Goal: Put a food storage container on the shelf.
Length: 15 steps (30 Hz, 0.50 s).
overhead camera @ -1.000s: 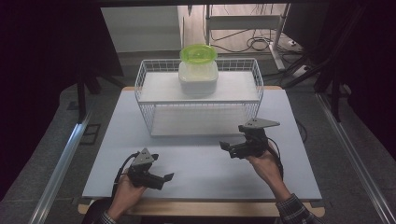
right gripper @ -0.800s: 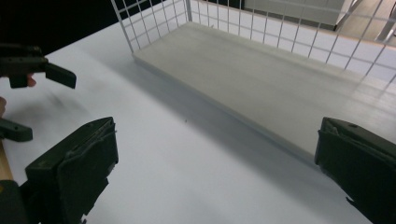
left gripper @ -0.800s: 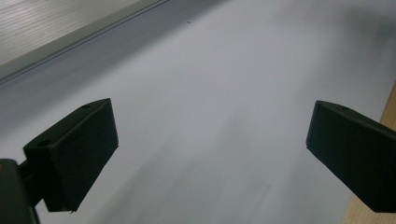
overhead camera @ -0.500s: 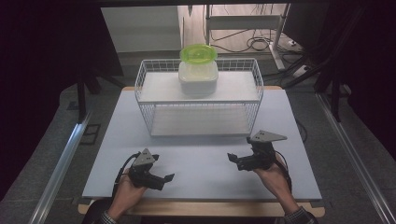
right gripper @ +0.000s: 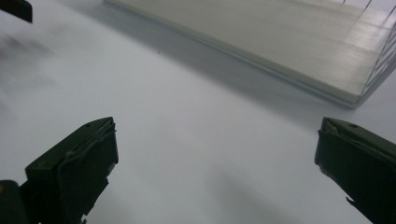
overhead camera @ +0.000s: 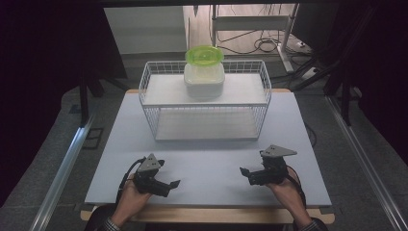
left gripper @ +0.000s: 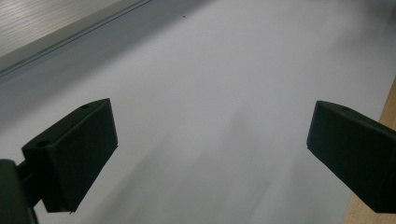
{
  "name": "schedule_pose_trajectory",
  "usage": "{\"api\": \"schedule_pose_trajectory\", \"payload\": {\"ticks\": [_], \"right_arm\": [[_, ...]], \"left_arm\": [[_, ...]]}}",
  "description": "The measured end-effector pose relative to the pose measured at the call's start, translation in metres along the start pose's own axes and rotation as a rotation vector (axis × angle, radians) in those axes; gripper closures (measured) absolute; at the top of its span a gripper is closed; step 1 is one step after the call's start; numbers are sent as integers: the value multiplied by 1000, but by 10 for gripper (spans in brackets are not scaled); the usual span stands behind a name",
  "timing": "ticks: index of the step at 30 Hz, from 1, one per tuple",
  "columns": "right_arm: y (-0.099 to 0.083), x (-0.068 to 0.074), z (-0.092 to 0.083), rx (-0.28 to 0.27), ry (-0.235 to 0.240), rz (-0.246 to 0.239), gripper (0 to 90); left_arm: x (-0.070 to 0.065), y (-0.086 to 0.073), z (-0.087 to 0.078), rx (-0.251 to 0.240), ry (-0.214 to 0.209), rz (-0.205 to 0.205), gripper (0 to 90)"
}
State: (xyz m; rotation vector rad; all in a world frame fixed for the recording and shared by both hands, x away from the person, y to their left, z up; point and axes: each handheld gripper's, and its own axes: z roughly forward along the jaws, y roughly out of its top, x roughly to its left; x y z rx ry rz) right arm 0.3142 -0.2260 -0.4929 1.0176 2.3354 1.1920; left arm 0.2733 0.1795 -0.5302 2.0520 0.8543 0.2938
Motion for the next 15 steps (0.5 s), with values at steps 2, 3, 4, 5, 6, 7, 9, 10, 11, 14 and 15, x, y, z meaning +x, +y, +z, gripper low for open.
{"api": "schedule_pose_trajectory", "payload": {"ticks": [2, 3, 4, 5, 6, 7, 9, 10, 11, 14, 15], "right_arm": [[-3, 0, 2, 8, -4, -7, 0], [-3, 0, 2, 8, -4, -7, 0], [-4, 0, 3, 8, -6, -7, 0], [-5, -1, 4, 9, -7, -6, 0], [-7, -1, 5, 11, -6, -1, 0], [-10, -3, 9, 26, 5, 13, 0], [-12, -3, 11, 39, 11, 19, 0], [-15, -3, 15, 60, 19, 21, 0], [-15, -3, 15, 60, 19, 21, 0], [-15, -1, 17, 73, 20, 14, 0], [-15, -1, 18, 73, 18, 10, 0]], "left_arm": [[0, 0, 0, 2, -1, 1, 16], [0, 0, 0, 2, -1, 1, 16], [0, 0, 1, 4, -1, 2, 16], [0, 0, 1, 5, -1, 2, 16], [0, 0, 1, 6, -2, 3, 15], [-1, -1, 1, 10, -1, 6, 15], [-1, -1, 2, 12, -1, 7, 15], [-1, -1, 2, 16, -1, 8, 15], [-1, -1, 2, 16, -1, 8, 15], [-1, -1, 3, 20, 1, 10, 15], [-1, 0, 3, 19, 3, 11, 15]]}}
